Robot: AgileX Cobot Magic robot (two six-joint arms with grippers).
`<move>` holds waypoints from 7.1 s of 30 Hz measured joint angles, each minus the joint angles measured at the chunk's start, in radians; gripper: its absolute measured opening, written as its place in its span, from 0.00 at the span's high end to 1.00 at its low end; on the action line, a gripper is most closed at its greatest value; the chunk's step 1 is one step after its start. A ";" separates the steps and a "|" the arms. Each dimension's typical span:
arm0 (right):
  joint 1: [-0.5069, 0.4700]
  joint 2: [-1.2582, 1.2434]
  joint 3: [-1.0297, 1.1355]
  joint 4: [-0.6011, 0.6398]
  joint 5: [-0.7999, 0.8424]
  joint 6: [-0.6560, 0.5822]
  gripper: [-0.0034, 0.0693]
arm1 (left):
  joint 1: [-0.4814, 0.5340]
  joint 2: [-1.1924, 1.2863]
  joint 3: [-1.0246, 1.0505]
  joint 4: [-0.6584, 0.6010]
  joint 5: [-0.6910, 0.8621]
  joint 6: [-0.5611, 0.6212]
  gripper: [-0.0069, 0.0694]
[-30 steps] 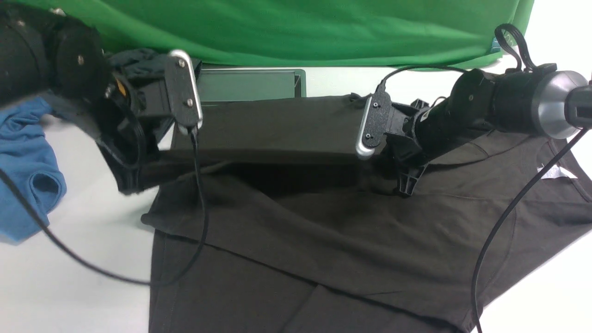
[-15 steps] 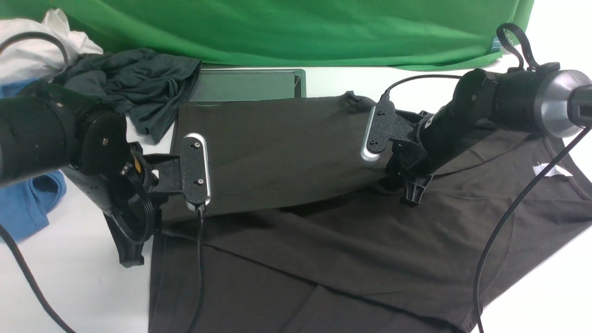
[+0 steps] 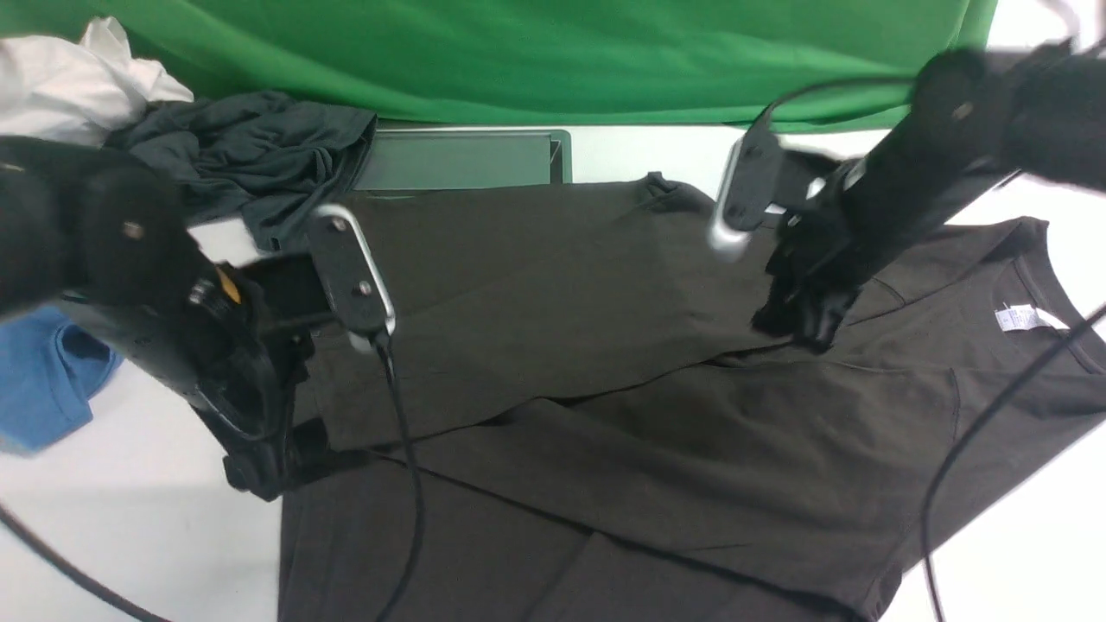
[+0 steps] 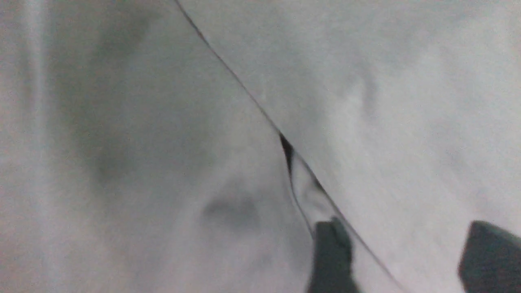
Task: Fold a long-sleeved shirt on a white desktop.
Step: 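Grasp the near edge of the shirt at its hem and shoulder corners, then fold the black garment in half by bringing its near edge over to the far edge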
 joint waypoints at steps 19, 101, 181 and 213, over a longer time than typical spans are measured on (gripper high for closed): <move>0.036 -0.425 0.173 0.004 0.253 0.537 0.83 | -0.367 -0.275 0.479 -0.006 -0.056 0.060 0.52; 0.183 -0.531 0.764 -0.670 -0.192 0.420 0.30 | -0.368 -0.385 0.287 0.007 0.269 -0.225 0.86; -0.129 -0.139 0.265 -0.448 -0.296 0.248 0.91 | 0.163 0.140 -0.217 0.110 0.005 -0.483 0.86; -0.213 0.207 -0.043 -0.390 -0.517 0.384 0.59 | 0.163 0.533 -0.460 0.383 -0.256 -0.581 0.84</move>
